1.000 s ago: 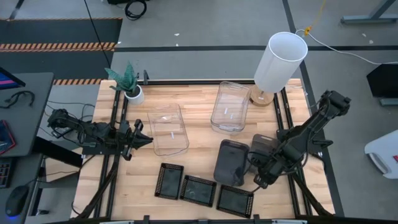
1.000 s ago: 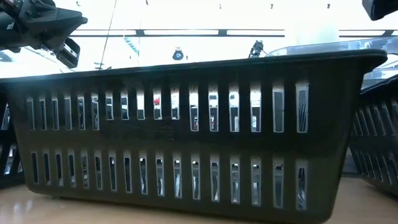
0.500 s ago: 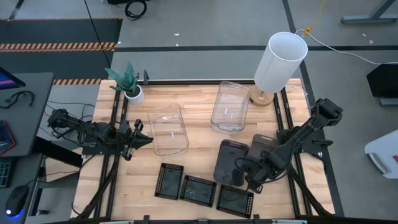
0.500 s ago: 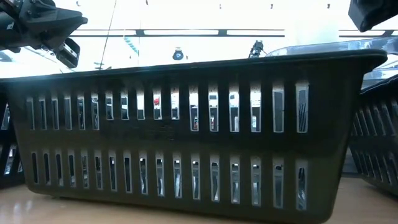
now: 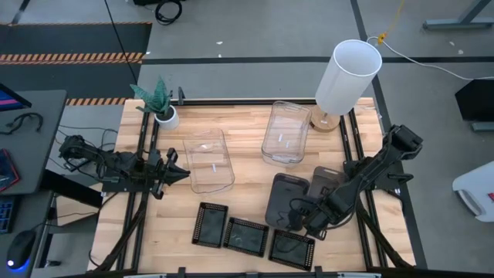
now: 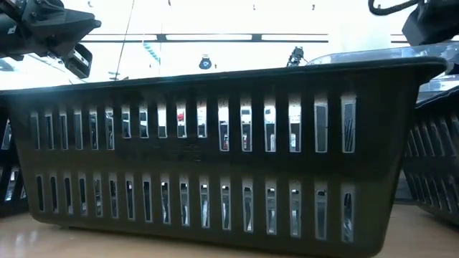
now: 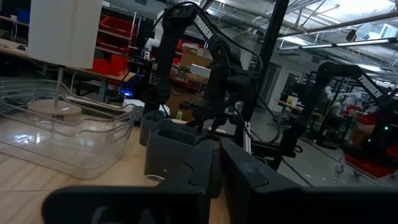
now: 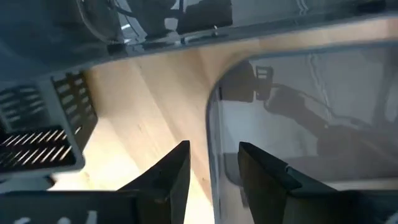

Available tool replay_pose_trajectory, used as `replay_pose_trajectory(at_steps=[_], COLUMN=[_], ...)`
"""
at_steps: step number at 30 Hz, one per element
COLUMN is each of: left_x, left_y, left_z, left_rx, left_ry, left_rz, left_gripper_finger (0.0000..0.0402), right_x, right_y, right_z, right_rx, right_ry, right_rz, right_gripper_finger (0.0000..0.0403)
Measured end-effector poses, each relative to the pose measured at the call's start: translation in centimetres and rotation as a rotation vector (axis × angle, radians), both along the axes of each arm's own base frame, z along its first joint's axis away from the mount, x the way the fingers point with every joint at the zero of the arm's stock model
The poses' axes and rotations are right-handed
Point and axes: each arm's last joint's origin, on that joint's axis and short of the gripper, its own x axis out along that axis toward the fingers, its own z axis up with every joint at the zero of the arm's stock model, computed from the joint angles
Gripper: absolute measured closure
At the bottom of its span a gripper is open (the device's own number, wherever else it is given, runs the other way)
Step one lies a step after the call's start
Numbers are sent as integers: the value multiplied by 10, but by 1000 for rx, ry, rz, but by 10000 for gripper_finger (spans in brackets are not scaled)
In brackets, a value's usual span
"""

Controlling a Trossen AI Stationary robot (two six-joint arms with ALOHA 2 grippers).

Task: Stack baskets by color
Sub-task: Stack the right transparent black bin on top of the left transparent black bin

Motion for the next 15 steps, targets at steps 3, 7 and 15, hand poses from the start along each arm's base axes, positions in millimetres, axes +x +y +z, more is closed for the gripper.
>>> replay_pose_trajectory(at_steps=[3,7,15], left_x=[0,0,0], left_y=[0,0,0], left_z=[0,0,0], left_rx=[0,0,0], left_ry=[0,0,0], left_rz=[0,0,0], left_gripper_finger=[367,373,365], right_x=[2,6,9], right_y=[1,4,8], right_z=[-10,-25,-50], right_rx=[-26,-60,-93], right_ry=[25,64,157], right_rz=[8,17,23], right_gripper_finger=[263,263,264])
